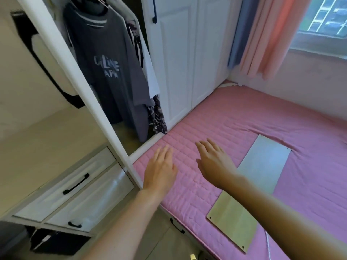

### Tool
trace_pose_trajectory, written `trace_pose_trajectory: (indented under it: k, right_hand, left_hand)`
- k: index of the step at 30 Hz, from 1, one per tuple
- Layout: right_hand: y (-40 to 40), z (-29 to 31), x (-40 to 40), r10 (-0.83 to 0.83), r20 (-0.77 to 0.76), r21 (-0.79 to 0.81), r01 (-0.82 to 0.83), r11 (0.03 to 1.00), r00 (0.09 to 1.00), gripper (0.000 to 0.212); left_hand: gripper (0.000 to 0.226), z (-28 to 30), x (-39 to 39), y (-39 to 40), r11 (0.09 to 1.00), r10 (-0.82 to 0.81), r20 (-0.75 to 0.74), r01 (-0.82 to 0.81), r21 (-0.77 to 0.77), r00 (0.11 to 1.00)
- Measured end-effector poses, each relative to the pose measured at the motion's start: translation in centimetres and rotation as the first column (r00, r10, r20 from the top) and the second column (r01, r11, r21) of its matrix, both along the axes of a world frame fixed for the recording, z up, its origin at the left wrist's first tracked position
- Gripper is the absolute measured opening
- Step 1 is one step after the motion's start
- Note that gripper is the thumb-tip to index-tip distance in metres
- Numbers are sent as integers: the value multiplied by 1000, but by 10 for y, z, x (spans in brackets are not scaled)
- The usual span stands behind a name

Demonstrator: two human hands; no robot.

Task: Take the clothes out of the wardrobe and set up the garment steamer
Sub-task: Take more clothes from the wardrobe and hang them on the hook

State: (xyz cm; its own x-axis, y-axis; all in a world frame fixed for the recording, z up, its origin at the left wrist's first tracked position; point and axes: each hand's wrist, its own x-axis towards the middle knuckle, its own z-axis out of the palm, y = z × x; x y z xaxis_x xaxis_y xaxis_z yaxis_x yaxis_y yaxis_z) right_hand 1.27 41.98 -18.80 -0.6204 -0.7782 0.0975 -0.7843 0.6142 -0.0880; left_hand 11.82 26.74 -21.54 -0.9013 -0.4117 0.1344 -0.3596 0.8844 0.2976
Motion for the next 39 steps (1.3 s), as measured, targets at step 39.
trace_pose_trajectory:
  k: [39]
  right_hand:
    - [-297,209,-294,445,-119,-221,-461,859,887,45]
  left_hand:
    - [43,217,-257,-278,828,486,-329,-547,-122,809]
